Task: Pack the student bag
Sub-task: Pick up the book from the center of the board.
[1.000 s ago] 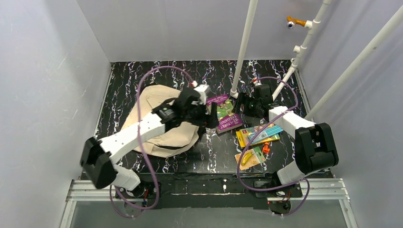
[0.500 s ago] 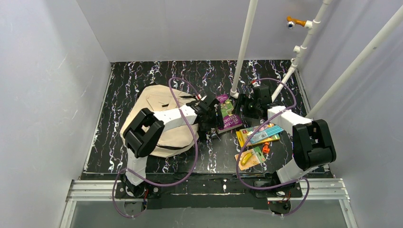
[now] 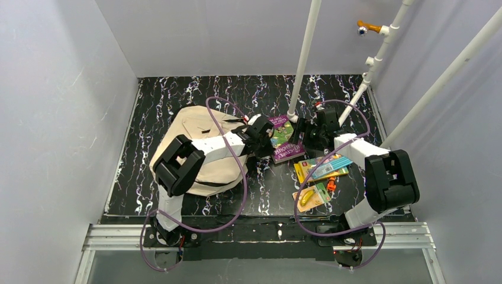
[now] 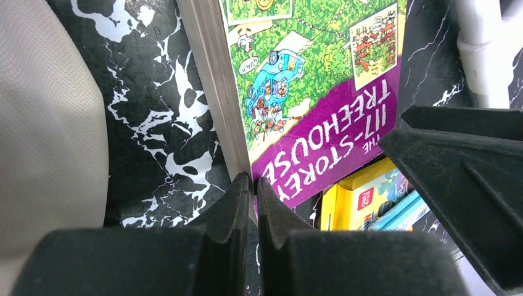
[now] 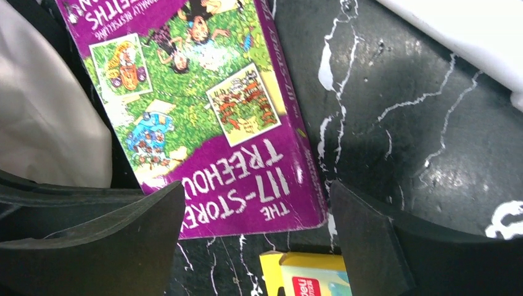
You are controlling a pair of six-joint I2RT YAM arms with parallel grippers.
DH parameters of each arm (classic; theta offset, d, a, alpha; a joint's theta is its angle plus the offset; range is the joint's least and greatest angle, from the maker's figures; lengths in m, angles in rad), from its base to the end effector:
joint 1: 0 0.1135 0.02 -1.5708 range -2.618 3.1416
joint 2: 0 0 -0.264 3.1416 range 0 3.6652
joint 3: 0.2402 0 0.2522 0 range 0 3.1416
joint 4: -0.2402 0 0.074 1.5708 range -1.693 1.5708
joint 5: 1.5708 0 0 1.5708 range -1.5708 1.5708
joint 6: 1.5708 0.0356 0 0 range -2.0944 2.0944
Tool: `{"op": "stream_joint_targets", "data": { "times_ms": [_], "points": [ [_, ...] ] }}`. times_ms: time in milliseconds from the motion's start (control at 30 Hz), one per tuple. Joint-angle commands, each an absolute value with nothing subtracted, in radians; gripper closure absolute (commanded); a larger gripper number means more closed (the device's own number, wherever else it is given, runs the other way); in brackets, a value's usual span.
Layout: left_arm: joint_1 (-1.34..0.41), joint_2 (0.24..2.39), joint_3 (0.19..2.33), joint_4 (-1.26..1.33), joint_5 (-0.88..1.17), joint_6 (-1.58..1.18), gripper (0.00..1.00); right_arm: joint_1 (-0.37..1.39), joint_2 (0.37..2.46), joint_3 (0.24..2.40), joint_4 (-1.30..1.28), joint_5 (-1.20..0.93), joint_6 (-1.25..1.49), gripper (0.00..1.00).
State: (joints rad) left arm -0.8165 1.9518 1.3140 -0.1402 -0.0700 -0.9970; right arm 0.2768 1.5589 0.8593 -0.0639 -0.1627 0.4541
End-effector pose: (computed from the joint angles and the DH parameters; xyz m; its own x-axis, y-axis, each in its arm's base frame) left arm 0.2954 -0.3107 0.1841 -0.8428 -0.3265 -0.4279 -0.0275 0.8201 -0.5716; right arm 0.3079 0.0935 0.1902 -0.7654 0.2326 -0.6001 -0.0517 0.9072 0.4175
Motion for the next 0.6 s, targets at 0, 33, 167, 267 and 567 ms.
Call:
{"op": "stream_joint_targets", "data": {
  "times_ms": [0, 33, 167, 267, 567],
  "points": [
    [-0.81, 1.846, 1.281, -0.083, -0.123, -1.022, 1.0, 0.27, 1.477, 0.863, -0.139, -0.123, 0.467, 0.02],
    [-0.805, 1.831, 1.281, -0.078, -0.113, -1.042, 1.0, 0.266, 1.463, 0.863, -0.147, -0.137, 0.47, 0.02],
    [-0.775, 1.779, 1.255, -0.022, -0.055, -1.145, 1.0, 0.214, 1.406, 0.825, -0.149, -0.212, 0.563, 0.02],
    [-0.769, 1.749, 1.243, 0.008, -0.027, -1.189, 1.0, 0.16, 1.361, 0.739, -0.063, -0.312, 0.72, 0.02],
    [-0.765, 1.708, 1.249, 0.03, 0.032, -1.197, 1.0, 0.156, 1.34, 0.597, 0.097, -0.459, 1.004, 0.02]
  ]
}}
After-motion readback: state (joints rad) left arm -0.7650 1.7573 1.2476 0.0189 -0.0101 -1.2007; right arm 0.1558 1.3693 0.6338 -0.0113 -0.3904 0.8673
